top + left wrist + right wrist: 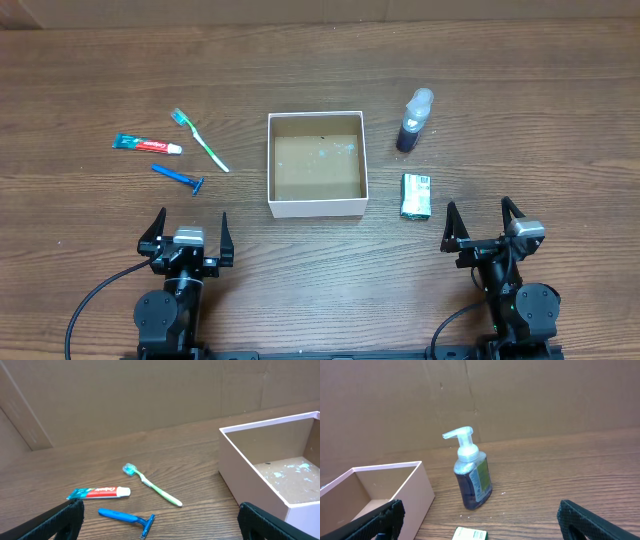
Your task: Pack container
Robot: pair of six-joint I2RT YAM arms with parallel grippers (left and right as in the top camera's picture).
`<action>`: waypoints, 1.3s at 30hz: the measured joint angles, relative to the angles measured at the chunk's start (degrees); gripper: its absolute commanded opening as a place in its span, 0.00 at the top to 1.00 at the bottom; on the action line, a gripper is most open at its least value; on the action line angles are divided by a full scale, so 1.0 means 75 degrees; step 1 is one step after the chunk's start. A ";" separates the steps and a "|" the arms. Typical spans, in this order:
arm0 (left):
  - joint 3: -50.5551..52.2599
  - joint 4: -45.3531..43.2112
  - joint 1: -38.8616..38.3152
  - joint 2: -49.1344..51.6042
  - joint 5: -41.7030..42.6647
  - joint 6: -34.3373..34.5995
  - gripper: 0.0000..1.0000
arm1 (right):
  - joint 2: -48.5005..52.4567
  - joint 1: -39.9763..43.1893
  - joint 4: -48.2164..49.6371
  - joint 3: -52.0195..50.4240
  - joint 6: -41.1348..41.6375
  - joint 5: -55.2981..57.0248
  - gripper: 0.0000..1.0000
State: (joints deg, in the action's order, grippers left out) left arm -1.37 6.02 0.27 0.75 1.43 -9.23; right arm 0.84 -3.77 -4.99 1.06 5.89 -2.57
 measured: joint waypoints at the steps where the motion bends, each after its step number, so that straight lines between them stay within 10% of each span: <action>1: 0.0000 0.0000 0.0000 0.0000 -0.0003 0.0000 0.00 | 0.0000 0.0000 0.0000 0.0000 0.0000 0.0000 0.00; 39: 0.0000 0.0000 0.0000 0.0000 -0.0003 0.0000 0.00 | 0.0000 0.0000 0.0189 0.0000 0.0009 0.0446 0.00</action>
State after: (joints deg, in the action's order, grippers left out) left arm -1.37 6.02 0.27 0.75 1.41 -9.23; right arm 0.84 -3.77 -3.57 1.06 5.96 0.78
